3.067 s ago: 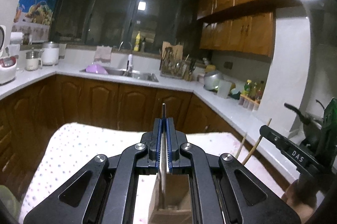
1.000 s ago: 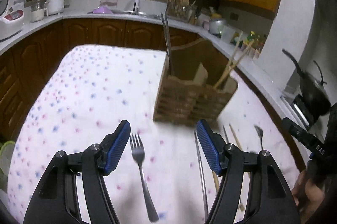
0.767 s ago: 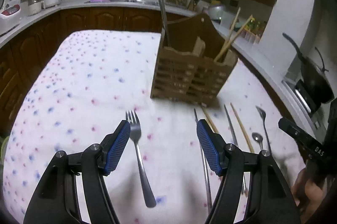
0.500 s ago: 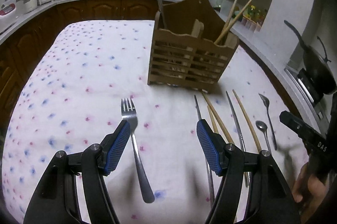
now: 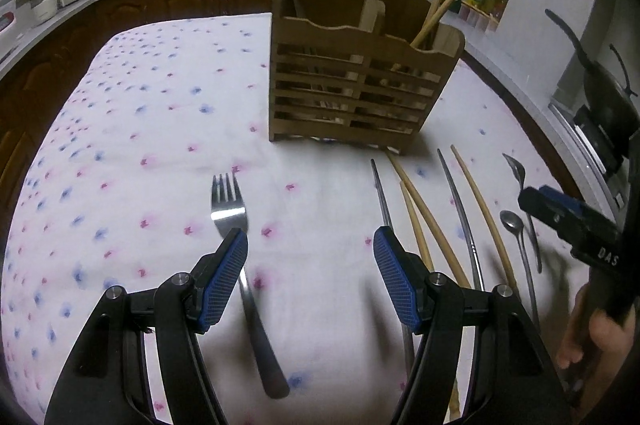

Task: Organize utensils
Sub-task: 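Grasp a third steel chopstick with the left tool while the right tool grasps a wooden chopstick, then lift both held chopsticks and carry them above the wooden holder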

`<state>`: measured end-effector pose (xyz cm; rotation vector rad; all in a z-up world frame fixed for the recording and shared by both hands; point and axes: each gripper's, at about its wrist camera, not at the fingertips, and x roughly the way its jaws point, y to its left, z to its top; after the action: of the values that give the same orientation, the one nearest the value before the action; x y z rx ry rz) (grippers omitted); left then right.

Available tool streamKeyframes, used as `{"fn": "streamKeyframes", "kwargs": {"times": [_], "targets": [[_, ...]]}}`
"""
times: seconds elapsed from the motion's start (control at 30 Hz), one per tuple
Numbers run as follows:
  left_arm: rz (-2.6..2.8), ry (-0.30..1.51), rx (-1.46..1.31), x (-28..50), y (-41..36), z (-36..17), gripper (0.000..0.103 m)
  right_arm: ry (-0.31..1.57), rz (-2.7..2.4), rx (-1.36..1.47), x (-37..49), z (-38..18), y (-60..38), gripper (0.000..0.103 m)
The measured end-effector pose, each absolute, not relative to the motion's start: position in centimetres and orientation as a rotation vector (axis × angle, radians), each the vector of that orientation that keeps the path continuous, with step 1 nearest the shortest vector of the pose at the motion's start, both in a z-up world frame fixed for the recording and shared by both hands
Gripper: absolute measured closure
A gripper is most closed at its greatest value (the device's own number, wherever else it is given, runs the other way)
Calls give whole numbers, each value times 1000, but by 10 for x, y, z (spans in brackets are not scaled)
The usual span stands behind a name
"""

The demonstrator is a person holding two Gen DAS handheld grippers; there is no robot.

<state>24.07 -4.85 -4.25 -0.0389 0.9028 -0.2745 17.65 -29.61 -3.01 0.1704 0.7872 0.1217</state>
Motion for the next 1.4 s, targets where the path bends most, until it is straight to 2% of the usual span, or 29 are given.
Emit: {"fn": "streamKeyframes", "kwargs": {"times": [0.1, 0.17, 0.2, 0.4, 0.5, 0.63, 0.83, 0.9, 0.97, 1.07, 1.4], "targets": [[-290, 916, -35, 249, -56, -44, 36, 811, 130, 161, 189, -33, -298, 33], [-299, 922, -24, 255, -63, -45, 36, 834, 125, 154, 200, -37, -301, 53], [-304, 928, -14, 258, -67, -46, 37, 842, 127, 156, 204, -38, -302, 56], [-325, 964, 37, 284, -95, -56, 37, 892, 122, 165, 232, -49, -308, 57], [-332, 980, 57, 295, -106, -61, 41, 918, 123, 157, 245, -56, -308, 70], [-344, 1035, 92, 308, -121, -74, 68, 954, 118, 134, 260, -65, -306, 77], [-320, 1016, 176, 311, -135, -76, 76, 973, 118, 88, 272, -73, -297, 80], [-326, 1006, 200, 312, -139, -76, 81, 975, 111, 64, 275, -73, -294, 85], [-342, 999, 232, 311, -144, -76, 94, 973, 97, 19, 277, -73, -288, 91], [-342, 991, 253, 309, -147, -74, 97, 976, 103, -5, 277, -73, -285, 97], [-402, 988, 102, 298, -110, -56, 99, 931, 176, 174, 246, -56, -296, 98]]}}
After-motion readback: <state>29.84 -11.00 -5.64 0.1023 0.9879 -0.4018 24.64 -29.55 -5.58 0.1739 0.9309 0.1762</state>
